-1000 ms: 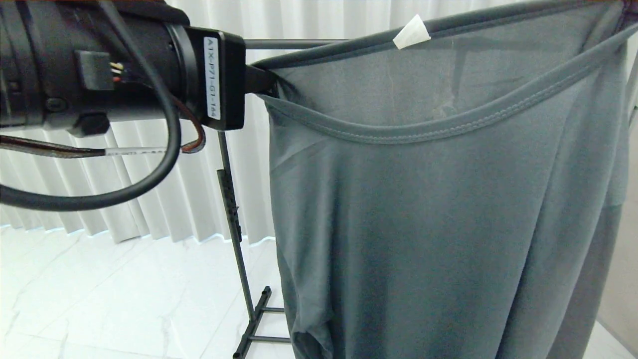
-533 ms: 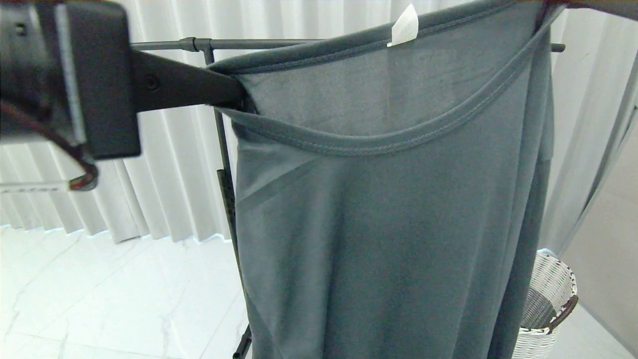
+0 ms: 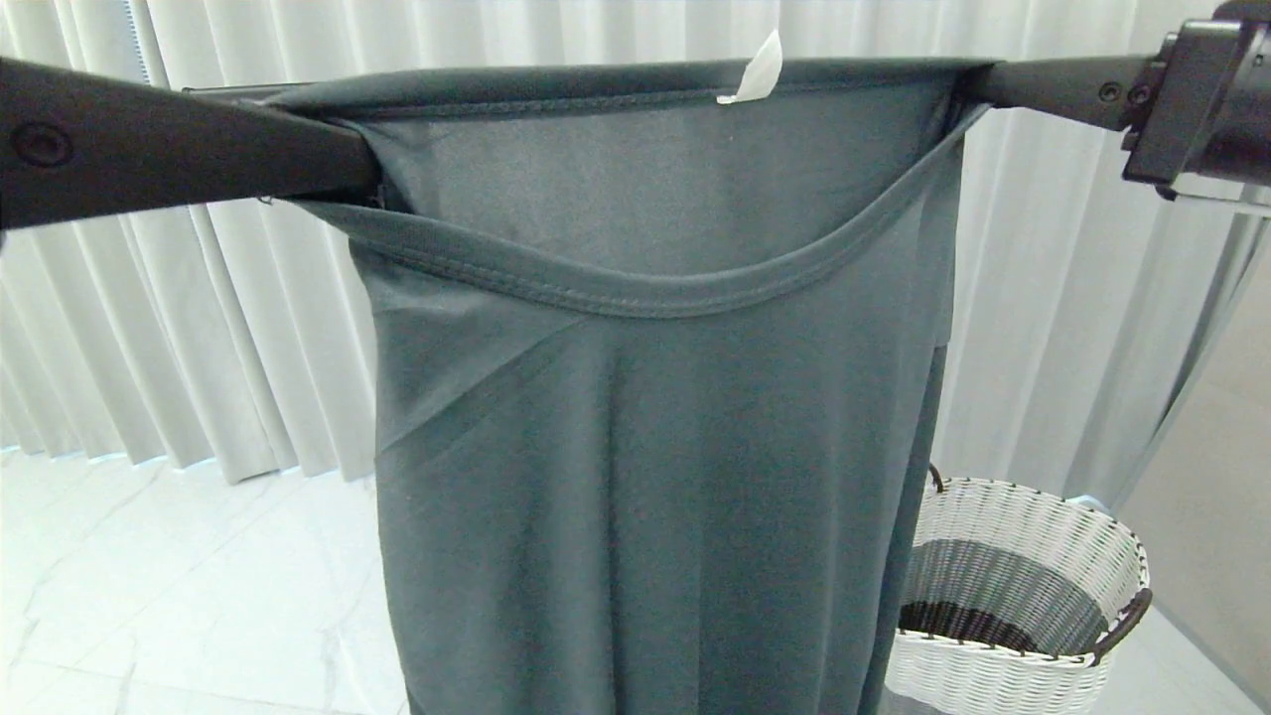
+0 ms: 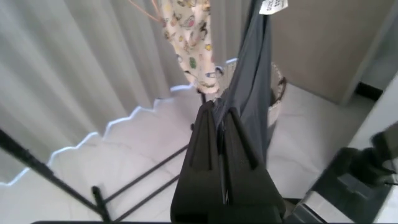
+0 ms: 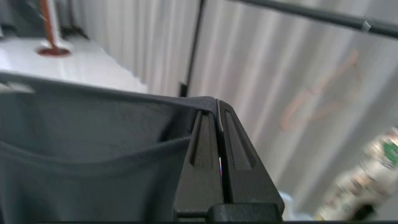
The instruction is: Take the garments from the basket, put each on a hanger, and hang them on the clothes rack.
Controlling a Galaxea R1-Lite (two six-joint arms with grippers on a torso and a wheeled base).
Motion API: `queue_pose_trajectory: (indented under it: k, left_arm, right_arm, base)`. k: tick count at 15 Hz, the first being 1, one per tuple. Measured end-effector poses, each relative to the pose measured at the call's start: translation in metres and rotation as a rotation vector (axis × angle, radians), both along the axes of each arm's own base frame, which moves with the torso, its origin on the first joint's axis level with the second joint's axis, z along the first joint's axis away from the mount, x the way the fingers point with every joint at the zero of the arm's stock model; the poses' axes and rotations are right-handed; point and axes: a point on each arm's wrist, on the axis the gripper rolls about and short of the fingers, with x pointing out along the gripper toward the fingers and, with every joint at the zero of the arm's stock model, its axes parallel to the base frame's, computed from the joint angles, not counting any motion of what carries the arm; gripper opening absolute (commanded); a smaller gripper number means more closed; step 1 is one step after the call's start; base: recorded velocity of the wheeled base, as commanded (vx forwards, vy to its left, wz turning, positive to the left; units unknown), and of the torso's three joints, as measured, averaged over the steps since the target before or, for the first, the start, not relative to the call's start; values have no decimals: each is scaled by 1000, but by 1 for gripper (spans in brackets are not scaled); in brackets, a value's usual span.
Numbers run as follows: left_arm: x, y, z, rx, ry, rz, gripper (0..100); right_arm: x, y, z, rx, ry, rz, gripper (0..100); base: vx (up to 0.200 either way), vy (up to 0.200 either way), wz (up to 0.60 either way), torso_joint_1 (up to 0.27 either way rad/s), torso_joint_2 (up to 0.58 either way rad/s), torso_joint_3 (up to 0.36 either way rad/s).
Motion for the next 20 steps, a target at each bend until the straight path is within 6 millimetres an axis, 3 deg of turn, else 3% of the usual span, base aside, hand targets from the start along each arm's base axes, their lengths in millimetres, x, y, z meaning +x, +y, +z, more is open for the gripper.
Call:
queue_pose_trajectory:
  k: [3, 6, 9, 12, 20]
  left_arm:
    - [18, -3, 1, 79, -61, 42, 0]
    - [44, -11, 16, 39, -115, 92, 0]
    - [61, -19, 14, 56, -114, 119, 0]
    - [65, -22, 3, 93, -85, 111, 0]
    - [60, -22, 1, 102, -89, 95, 0]
  right_arm:
    - [-10, -20, 12, -14, -11, -53, 0]
    - [-27, -32, 27, -33, 20, -65, 0]
    - [-44, -42, 22, -71, 77, -67, 0]
    - [-55, -48, 12, -100, 94, -67, 0]
    - [-65, -54, 5, -106, 96, -87, 0]
  base:
    - [0, 0, 0, 0, 0, 0]
    - [0, 0, 0, 0, 0, 0]
    - [0, 0, 0, 0, 0, 0]
    - [0, 0, 0, 0, 0, 0]
    - [0, 0, 0, 0, 0, 0]
